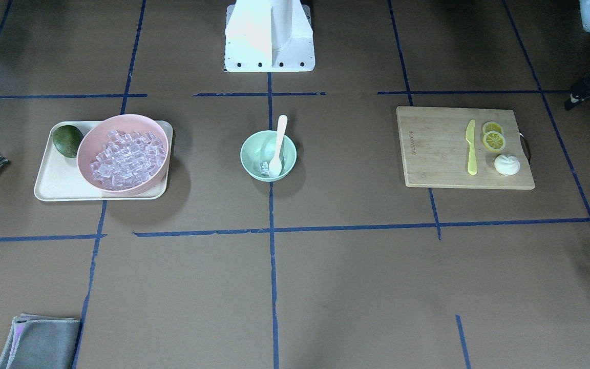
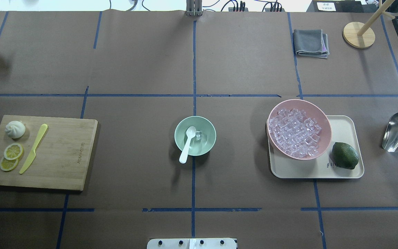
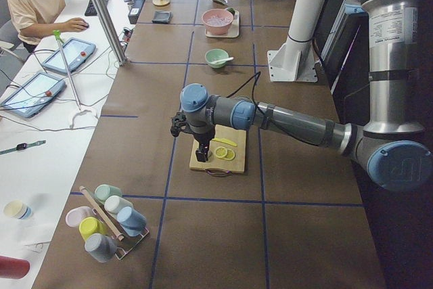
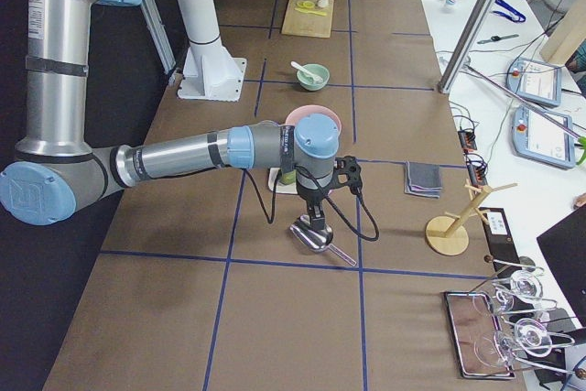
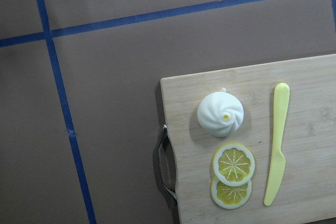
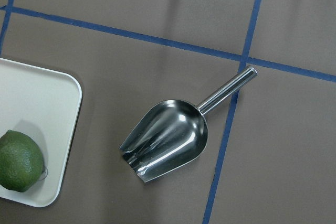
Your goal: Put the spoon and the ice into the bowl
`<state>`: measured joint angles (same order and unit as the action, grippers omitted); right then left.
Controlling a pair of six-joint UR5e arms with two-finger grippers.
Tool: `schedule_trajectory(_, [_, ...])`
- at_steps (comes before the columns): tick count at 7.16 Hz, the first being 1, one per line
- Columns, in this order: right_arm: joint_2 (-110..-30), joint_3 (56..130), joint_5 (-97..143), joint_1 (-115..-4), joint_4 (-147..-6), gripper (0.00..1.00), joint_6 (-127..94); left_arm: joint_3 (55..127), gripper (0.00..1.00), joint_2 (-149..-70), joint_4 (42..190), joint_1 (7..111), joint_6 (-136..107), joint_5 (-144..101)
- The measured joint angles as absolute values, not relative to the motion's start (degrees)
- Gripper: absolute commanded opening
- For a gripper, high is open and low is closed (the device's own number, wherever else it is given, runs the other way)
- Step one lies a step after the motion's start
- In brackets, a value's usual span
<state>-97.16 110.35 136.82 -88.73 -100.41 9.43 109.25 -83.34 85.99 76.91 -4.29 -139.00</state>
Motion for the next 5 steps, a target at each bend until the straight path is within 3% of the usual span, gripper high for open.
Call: schedule_trajectory(5, [-95.2, 108.5, 137.1, -88.4, -100.8, 1.0, 9.4, 109.6, 1.0, -83.4, 86.0, 76.7, -4.2, -139.0])
